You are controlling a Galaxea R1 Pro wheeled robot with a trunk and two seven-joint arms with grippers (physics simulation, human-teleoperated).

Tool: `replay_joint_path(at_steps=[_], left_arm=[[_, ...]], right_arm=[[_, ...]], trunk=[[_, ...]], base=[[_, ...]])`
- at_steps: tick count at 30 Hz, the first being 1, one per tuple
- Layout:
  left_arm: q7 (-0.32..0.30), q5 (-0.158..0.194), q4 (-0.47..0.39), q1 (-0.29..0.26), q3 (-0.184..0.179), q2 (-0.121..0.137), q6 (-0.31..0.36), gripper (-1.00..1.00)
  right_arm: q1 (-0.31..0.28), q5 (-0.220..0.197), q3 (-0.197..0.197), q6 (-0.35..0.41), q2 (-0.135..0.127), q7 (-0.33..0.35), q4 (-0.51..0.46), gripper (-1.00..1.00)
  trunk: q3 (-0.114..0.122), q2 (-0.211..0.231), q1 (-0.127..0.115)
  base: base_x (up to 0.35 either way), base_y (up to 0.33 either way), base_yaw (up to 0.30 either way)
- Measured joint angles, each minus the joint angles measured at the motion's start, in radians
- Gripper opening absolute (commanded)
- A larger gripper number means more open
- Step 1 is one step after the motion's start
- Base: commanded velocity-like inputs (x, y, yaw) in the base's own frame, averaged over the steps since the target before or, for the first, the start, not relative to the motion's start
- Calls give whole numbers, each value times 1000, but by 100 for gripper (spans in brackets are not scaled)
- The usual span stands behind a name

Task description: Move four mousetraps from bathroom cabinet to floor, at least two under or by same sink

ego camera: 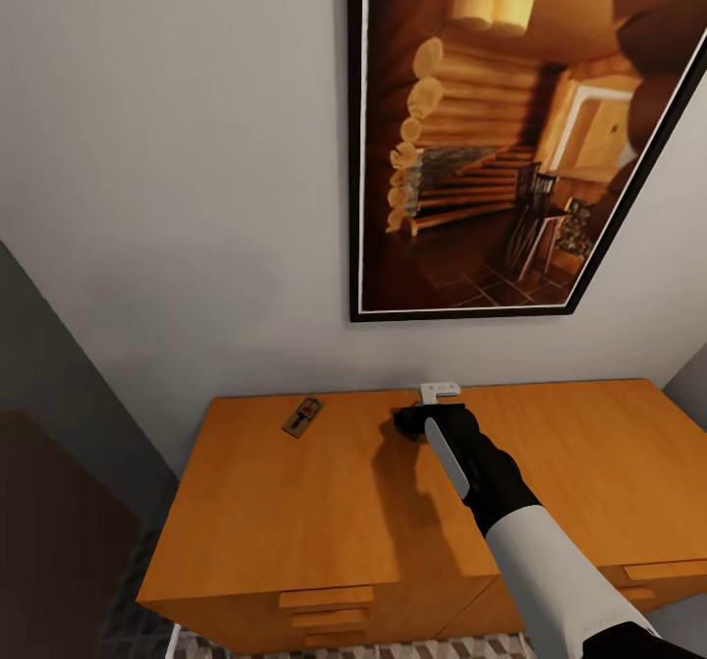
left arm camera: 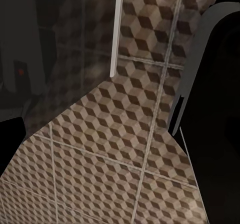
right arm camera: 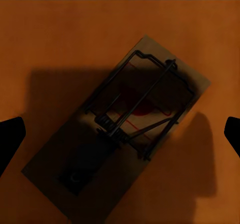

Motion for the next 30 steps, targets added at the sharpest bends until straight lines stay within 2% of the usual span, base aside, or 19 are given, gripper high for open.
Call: replay_joint_path(at_steps=[10,30], left_arm=[[0,0,0,0,0,0,0,100],[0,0,0,0,0,0,0,100]], right_arm=[[0,-3,0,0,0,1,0,100],[-1,1,0,0,0,3,0,100]], trunk=[[-2,0,0],[-26,-1,0]], base=[[0,0,0],[0,0,0]])
